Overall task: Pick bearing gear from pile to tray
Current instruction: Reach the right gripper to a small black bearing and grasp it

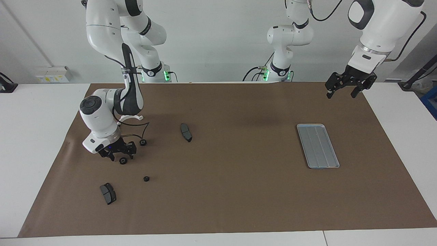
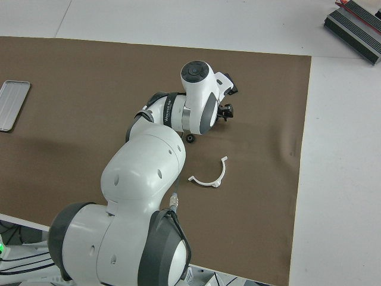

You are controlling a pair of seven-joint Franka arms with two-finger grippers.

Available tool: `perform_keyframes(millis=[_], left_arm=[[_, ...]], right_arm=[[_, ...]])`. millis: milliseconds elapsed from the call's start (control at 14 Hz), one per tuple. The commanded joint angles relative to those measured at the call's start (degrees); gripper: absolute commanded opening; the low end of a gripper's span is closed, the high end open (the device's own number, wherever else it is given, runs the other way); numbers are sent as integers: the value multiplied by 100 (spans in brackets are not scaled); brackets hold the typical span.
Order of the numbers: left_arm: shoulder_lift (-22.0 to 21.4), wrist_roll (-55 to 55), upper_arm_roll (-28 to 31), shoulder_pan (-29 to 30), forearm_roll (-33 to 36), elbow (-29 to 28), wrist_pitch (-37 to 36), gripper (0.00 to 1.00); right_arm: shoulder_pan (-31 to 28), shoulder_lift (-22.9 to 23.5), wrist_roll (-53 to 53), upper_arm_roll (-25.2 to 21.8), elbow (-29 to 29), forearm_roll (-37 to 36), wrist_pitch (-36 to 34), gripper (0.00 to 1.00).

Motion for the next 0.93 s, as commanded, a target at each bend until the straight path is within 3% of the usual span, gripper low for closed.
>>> perform_keyframes(millis=[0, 143, 501, 573, 645, 788, 859], left_arm=[[-100, -28, 3, 17, -59, -42, -76, 100], [-91, -28, 3, 26, -59, -42, -76, 100], [-100, -28, 3, 17, -59, -42, -76, 100], [-100, -28, 3, 26, -59, -42, -76, 100], [-100, -28, 3, 17, -59, -42, -76, 100], [-100, -28, 3, 17, -59, -42, -76, 100], [-91, -28, 3, 17, -59, -42, -76, 100]], right_arm=[[-106, 40, -181, 70, -85, 67, 313, 81], [-115, 49, -189, 70, -85, 85, 313, 81], [-150, 66, -269, 70, -85, 234, 313, 65], [-150, 66, -286, 70, -85, 234, 313, 58], [-159, 66, -321, 70, -85, 234, 313, 44], [-150, 75, -295, 70, -85, 269, 313, 0], [-150, 75, -286, 70, -85, 356, 304, 0]])
